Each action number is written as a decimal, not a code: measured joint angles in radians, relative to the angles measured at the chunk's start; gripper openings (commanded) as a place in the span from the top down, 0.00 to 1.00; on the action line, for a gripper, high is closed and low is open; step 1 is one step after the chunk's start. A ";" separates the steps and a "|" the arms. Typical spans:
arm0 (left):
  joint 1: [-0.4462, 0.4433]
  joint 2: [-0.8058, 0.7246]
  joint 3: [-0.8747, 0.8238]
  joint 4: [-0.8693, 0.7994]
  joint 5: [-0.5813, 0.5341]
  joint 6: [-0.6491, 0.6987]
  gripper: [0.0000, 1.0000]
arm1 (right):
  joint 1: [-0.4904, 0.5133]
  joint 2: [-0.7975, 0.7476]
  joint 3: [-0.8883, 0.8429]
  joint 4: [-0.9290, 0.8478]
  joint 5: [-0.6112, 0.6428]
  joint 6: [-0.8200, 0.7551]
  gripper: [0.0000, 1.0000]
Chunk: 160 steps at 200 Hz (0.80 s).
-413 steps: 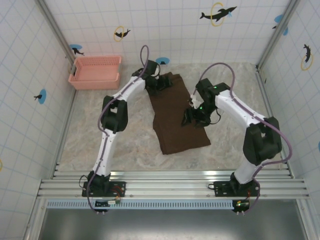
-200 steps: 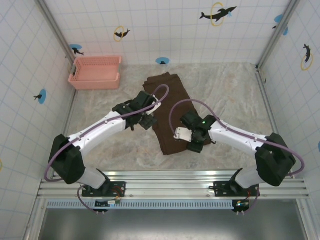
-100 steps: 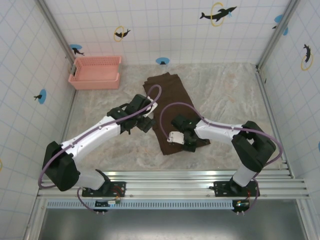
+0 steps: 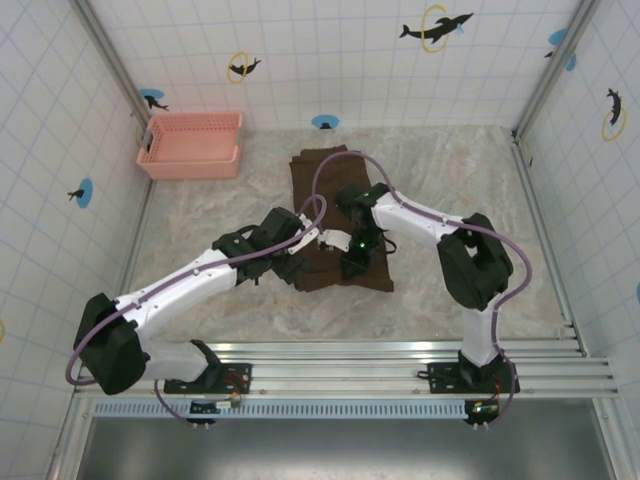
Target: Roll up the long pants
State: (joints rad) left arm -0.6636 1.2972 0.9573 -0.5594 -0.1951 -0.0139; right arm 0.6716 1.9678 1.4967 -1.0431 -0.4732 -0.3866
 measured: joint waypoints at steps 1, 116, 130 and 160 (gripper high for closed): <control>0.000 0.000 0.000 0.000 0.000 0.000 0.03 | -0.003 0.006 0.005 -0.003 -0.006 0.002 0.90; -0.108 0.195 0.088 0.023 0.040 0.103 0.02 | -0.091 0.243 0.290 -0.124 -0.269 0.069 0.91; -0.117 0.205 0.099 0.027 0.036 0.126 0.03 | -0.097 0.255 0.306 -0.129 -0.285 0.075 0.91; -0.118 0.279 0.111 0.040 -0.030 0.183 0.03 | -0.111 0.273 0.330 -0.134 -0.314 0.082 0.90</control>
State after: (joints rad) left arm -0.7818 1.5761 1.0687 -0.5198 -0.2253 0.1696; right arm 0.5606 2.2410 1.8267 -1.1770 -0.7872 -0.3046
